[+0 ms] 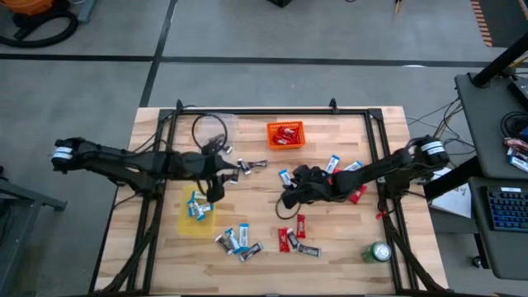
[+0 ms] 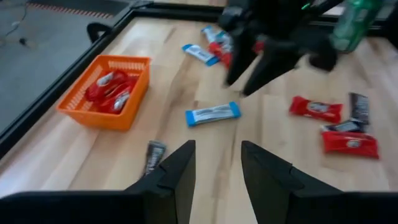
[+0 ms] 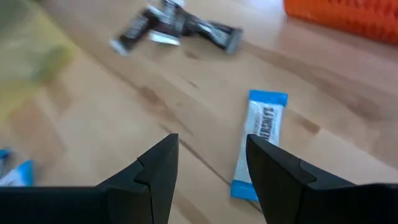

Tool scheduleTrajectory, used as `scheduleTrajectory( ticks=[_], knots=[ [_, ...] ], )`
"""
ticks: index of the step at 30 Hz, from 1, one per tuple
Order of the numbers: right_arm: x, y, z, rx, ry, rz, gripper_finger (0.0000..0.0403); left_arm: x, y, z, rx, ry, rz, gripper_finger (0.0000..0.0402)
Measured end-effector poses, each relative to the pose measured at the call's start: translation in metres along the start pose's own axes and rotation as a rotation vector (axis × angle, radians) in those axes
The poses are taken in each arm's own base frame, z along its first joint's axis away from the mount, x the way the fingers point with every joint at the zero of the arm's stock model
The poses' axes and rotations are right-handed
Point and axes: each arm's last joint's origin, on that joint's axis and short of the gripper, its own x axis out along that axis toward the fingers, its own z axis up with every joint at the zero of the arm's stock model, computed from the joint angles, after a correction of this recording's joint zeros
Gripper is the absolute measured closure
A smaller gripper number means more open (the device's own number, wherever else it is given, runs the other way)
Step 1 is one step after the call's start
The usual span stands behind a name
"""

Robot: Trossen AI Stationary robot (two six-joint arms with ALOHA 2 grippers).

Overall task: Sort candy
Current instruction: Put the center white candy into the yellow bin

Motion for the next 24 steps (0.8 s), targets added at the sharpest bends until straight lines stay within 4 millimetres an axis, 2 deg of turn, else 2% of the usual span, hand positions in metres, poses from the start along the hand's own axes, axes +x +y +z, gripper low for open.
scheduleTrajectory(
  ticks=[7,13,18,21,24],
  knots=[
    [0.031,0.008,0.001,-0.033,0.13,-0.234,0.0227,-0.003,-0.009,-0.004,0.0,-0.07,-0.029,0.029],
    [0.058,0.02,0.003,-0.083,0.184,-0.322,0.0227,0.001,-0.009,-0.006,0.008,-0.058,-0.016,0.029],
    [0.072,0.018,0.003,-0.1,0.227,-0.385,0.0231,0.004,-0.01,-0.01,0.012,-0.04,-0.015,0.029],
    [0.076,0.015,0.005,-0.099,0.259,-0.38,0.0245,0.006,-0.011,-0.013,0.014,-0.03,-0.018,0.029],
    [0.078,0.012,0.005,-0.095,0.283,-0.372,0.0283,0.006,-0.012,-0.015,0.015,-0.029,-0.022,0.029]
  ],
)
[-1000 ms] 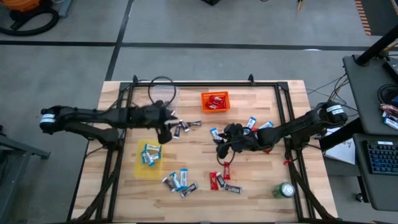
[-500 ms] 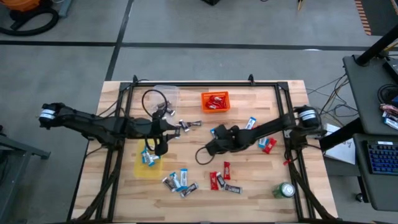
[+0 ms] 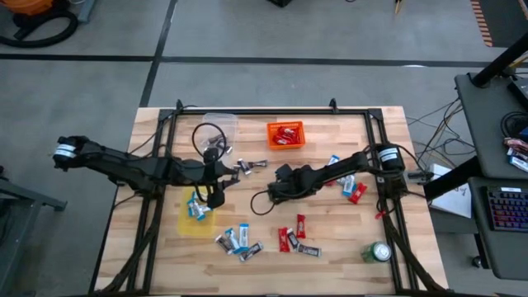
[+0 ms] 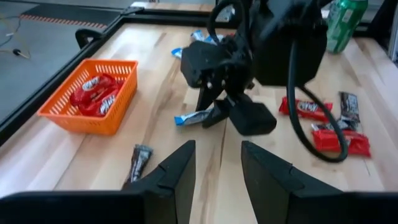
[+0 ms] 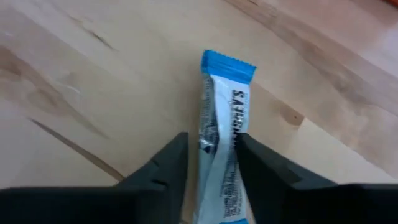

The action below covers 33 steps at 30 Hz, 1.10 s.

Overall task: Sort candy
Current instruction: Put the center white candy into the yellow bin

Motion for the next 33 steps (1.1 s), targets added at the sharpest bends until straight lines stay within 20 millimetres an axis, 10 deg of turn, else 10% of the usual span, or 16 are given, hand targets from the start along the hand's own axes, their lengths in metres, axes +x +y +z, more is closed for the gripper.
scheduleTrajectory(
  ticks=[6,23,33],
  knots=[
    [-0.004,-0.001,0.002,-0.072,-0.002,0.012,0.038,0.002,-0.004,-0.002,-0.005,-0.02,-0.019,0.029],
    [-0.064,0.036,0.012,-0.404,-0.138,0.719,0.0387,0.013,-0.028,-0.035,0.028,-0.142,-0.269,0.0284],
    [-0.082,0.052,0.02,-0.503,-0.288,0.992,0.0388,0.028,-0.049,-0.051,0.087,-0.071,-0.356,0.0185]
  ],
)
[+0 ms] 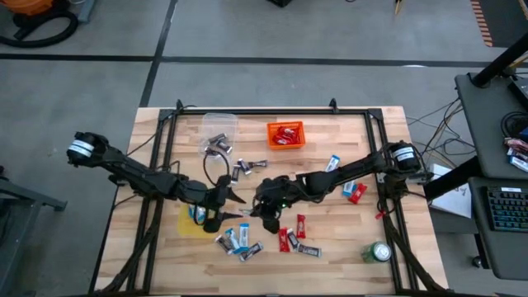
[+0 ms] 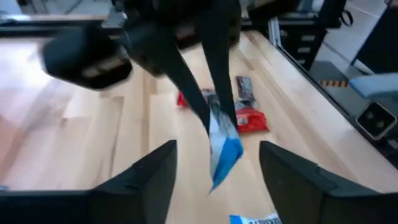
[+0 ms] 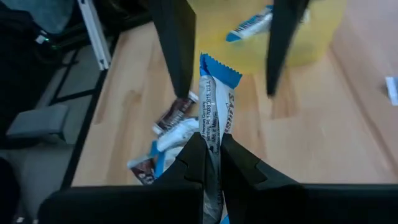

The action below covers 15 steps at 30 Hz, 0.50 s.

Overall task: Sort candy
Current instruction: Put the center white candy into the yellow bin

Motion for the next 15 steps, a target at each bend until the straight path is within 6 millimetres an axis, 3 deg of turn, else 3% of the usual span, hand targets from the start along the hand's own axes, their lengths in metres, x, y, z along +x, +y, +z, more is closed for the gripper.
scheduleTrajectory(
  ticks=[4,7,11,15],
  knots=[
    [0.0,0.001,0.002,-0.025,-0.019,0.008,0.0388,0.007,0.0,-0.008,0.004,0.032,0.003,0.0162],
    [0.0,0.001,0.003,-0.028,-0.029,0.01,0.0386,0.013,-0.001,-0.01,-0.008,0.039,0.006,0.0169],
    [0.0,0.001,0.002,-0.027,-0.023,0.008,0.0371,0.018,-0.003,-0.006,-0.008,0.036,0.002,0.0213],
    [0.0,0.001,0.002,-0.025,-0.021,0.007,0.0349,0.021,-0.004,-0.004,-0.008,0.04,0.002,0.0288]
  ],
)
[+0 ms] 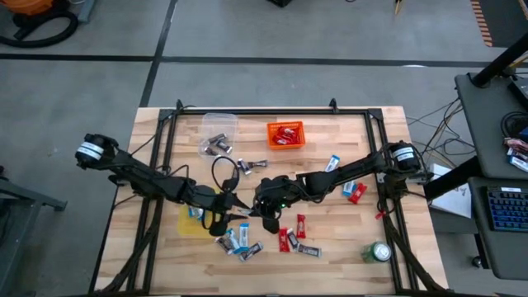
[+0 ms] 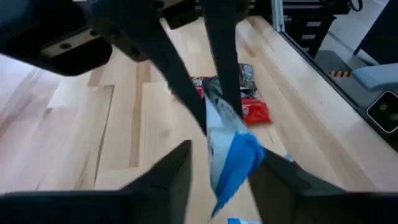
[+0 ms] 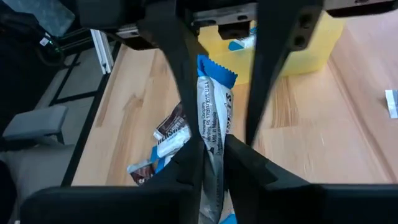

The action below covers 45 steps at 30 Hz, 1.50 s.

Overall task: Sort candy
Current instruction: Put the center white candy into the yellow bin

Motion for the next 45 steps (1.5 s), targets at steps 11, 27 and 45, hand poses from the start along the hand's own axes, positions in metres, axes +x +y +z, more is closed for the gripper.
scheduleTrajectory(
  ticks=[11,27,45],
  knots=[
    [-0.008,-0.002,0.003,0.009,0.023,-0.025,0.0268,-0.019,-0.005,0.008,-0.172,0.1,-0.021,0.0371],
    [-0.018,-0.002,0.011,-0.023,0.007,-0.03,0.0227,-0.112,-0.025,0.071,-0.355,0.795,0.206,0.0385],
    [-0.017,-0.003,0.009,-0.052,0.022,-0.035,0.0227,-0.093,-0.022,0.008,-0.427,0.891,0.099,0.0388]
  ],
)
